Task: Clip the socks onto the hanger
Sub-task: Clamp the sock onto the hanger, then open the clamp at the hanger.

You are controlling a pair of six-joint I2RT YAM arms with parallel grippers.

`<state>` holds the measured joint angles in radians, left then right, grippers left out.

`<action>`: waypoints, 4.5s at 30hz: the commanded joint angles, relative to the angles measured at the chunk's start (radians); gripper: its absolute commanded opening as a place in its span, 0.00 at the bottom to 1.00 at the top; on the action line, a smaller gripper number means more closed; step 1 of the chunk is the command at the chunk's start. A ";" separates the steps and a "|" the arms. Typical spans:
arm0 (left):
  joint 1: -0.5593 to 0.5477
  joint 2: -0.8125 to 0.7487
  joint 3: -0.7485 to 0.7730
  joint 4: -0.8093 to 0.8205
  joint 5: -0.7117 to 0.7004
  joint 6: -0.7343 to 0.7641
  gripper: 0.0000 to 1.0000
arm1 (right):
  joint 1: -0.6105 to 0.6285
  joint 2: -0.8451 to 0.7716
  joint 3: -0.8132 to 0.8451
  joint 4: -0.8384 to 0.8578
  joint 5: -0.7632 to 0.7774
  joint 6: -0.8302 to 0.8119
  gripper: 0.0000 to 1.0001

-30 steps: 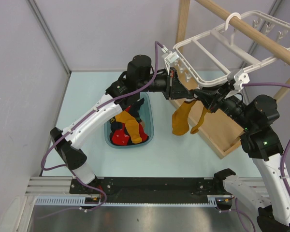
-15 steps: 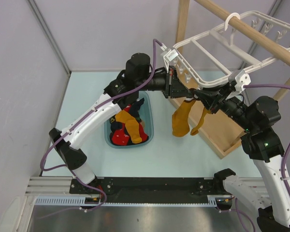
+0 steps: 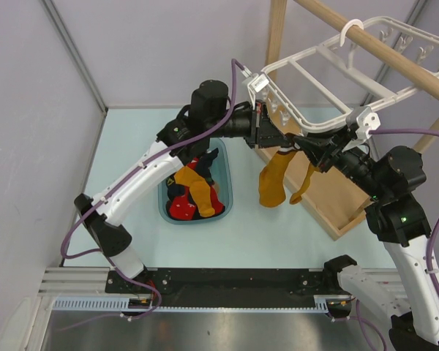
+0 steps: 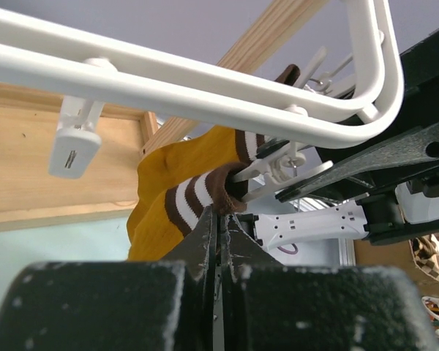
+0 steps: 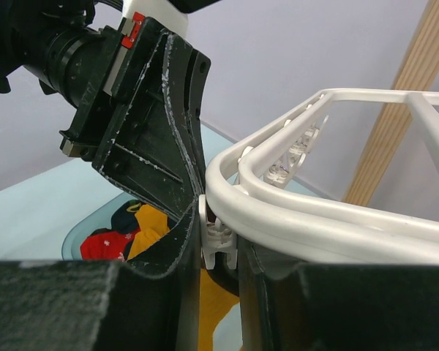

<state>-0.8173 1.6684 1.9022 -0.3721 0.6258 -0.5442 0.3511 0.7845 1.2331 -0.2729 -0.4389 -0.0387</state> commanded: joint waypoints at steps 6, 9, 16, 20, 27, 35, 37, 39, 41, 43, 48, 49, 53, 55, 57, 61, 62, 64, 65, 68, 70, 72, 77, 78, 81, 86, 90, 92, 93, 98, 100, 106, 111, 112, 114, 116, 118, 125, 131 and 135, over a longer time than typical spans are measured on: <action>0.004 0.013 0.058 -0.030 -0.038 -0.028 0.00 | 0.020 -0.014 0.028 -0.031 -0.119 -0.001 0.00; 0.004 0.017 0.066 -0.031 -0.041 -0.046 0.00 | 0.022 -0.013 0.028 -0.029 -0.121 -0.003 0.00; 0.006 0.011 0.067 -0.019 -0.034 -0.066 0.00 | 0.022 -0.008 0.026 -0.035 -0.118 -0.009 0.00; 0.004 0.007 0.067 -0.018 -0.031 -0.071 0.00 | 0.023 -0.004 0.028 -0.035 -0.119 -0.010 0.00; 0.004 0.002 0.070 -0.013 -0.021 -0.080 0.00 | 0.025 0.002 0.028 -0.032 -0.119 -0.013 0.00; 0.004 -0.006 0.067 -0.007 -0.003 -0.085 0.00 | 0.026 0.007 0.028 -0.028 -0.118 -0.018 0.00; 0.004 -0.009 0.066 -0.004 0.005 -0.086 0.00 | 0.028 0.010 0.028 -0.025 -0.121 -0.018 0.00; 0.006 -0.012 0.066 0.001 0.008 -0.088 0.00 | 0.028 0.013 0.026 -0.025 -0.124 -0.018 0.00; 0.004 -0.015 0.066 0.012 0.017 -0.094 0.00 | 0.029 0.015 0.028 -0.026 -0.127 -0.018 0.00; 0.004 -0.021 0.066 0.022 0.025 -0.100 0.00 | 0.031 0.016 0.028 -0.026 -0.130 -0.018 0.00; 0.003 -0.030 0.061 0.044 0.045 -0.109 0.00 | 0.031 0.019 0.026 -0.025 -0.141 -0.018 0.00; 0.003 -0.036 0.058 0.047 0.045 -0.111 0.00 | 0.031 0.022 0.026 -0.026 -0.146 -0.015 0.00; 0.004 -0.053 0.035 0.096 0.057 -0.128 0.00 | 0.031 0.024 0.026 -0.031 -0.156 -0.010 0.00; 0.004 -0.056 0.028 0.114 0.063 -0.132 0.00 | 0.031 0.024 0.026 -0.034 -0.162 -0.007 0.00; 0.004 -0.064 0.002 0.148 0.069 -0.137 0.00 | 0.031 0.025 0.026 -0.040 -0.167 -0.004 0.00; 0.003 -0.082 -0.046 0.199 0.084 -0.154 0.00 | 0.032 0.028 0.026 -0.055 -0.170 0.003 0.01; 0.004 -0.081 -0.049 0.199 0.084 -0.154 0.00 | 0.031 0.027 0.026 -0.055 -0.166 0.006 0.03; 0.001 -0.079 -0.060 0.200 0.089 -0.155 0.00 | 0.032 0.024 0.025 -0.052 -0.159 0.008 0.20; 0.000 -0.078 -0.061 0.203 0.092 -0.155 0.00 | 0.032 0.024 0.025 -0.051 -0.152 0.008 0.27; -0.005 -0.073 -0.066 0.206 0.097 -0.155 0.00 | 0.031 0.018 0.026 -0.045 -0.135 0.017 0.52; -0.005 -0.071 -0.072 0.208 0.097 -0.154 0.00 | 0.031 0.009 0.026 -0.038 -0.126 0.028 0.65; -0.006 -0.070 -0.078 0.208 0.092 -0.146 0.01 | 0.031 0.001 0.026 -0.035 -0.101 0.034 0.73; -0.006 -0.084 -0.103 0.174 0.045 -0.085 0.21 | 0.032 -0.037 0.026 -0.048 -0.014 0.051 0.82; -0.005 -0.099 -0.112 0.174 0.035 -0.073 0.26 | 0.032 -0.044 0.026 -0.057 -0.005 0.048 0.83; -0.003 -0.130 -0.158 0.174 -0.021 -0.014 0.37 | 0.031 -0.047 0.026 -0.084 0.064 0.048 0.85; 0.004 -0.219 -0.256 0.196 -0.124 0.096 0.51 | 0.031 -0.045 0.025 -0.112 0.130 0.066 0.85; 0.003 -0.275 -0.344 0.278 -0.202 0.165 0.64 | 0.029 -0.062 0.026 -0.130 0.199 0.082 0.85; 0.003 -0.289 -0.388 0.347 -0.205 0.187 0.66 | 0.029 -0.079 0.026 -0.135 0.226 0.094 0.86; 0.001 -0.289 -0.394 0.361 -0.204 0.188 0.68 | 0.031 -0.083 0.026 -0.134 0.253 0.100 0.86; -0.013 -0.259 -0.404 0.461 -0.186 0.185 0.73 | 0.029 -0.097 0.026 -0.146 0.336 0.122 0.85; -0.014 -0.228 -0.388 0.464 -0.187 0.181 0.74 | 0.031 -0.097 0.026 -0.149 0.385 0.129 0.84; -0.014 -0.142 -0.301 0.464 -0.239 0.193 0.74 | 0.028 -0.071 0.026 -0.166 0.491 0.141 0.84; -0.016 -0.076 -0.206 0.434 -0.264 0.214 0.71 | 0.023 -0.053 0.028 -0.155 0.500 0.134 0.82; -0.016 -0.061 -0.184 0.433 -0.258 0.214 0.70 | 0.022 -0.048 0.028 -0.150 0.497 0.132 0.82; -0.016 -0.053 -0.181 0.449 -0.236 0.210 0.69 | 0.016 -0.033 0.026 -0.143 0.493 0.132 0.81; -0.016 -0.049 -0.199 0.467 -0.219 0.202 0.69 | 0.009 -0.013 0.028 -0.141 0.499 0.137 0.81; -0.017 -0.055 -0.236 0.496 -0.207 0.208 0.69 | -0.003 -0.005 0.028 -0.138 0.508 0.148 0.80; -0.065 -0.114 -0.406 0.674 -0.213 0.326 0.70 | -0.055 -0.005 0.028 -0.103 0.459 0.175 0.80; -0.117 -0.119 -0.505 0.872 -0.216 0.408 0.69 | -0.083 -0.019 0.028 -0.094 0.418 0.183 0.80; -0.144 -0.079 -0.488 0.898 -0.230 0.437 0.68 | -0.095 -0.025 0.028 -0.088 0.391 0.188 0.80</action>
<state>-0.9413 1.5970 1.3941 0.3813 0.3958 -0.1741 0.2687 0.7723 1.2366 -0.4156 -0.0067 0.1352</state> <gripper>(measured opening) 0.688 0.798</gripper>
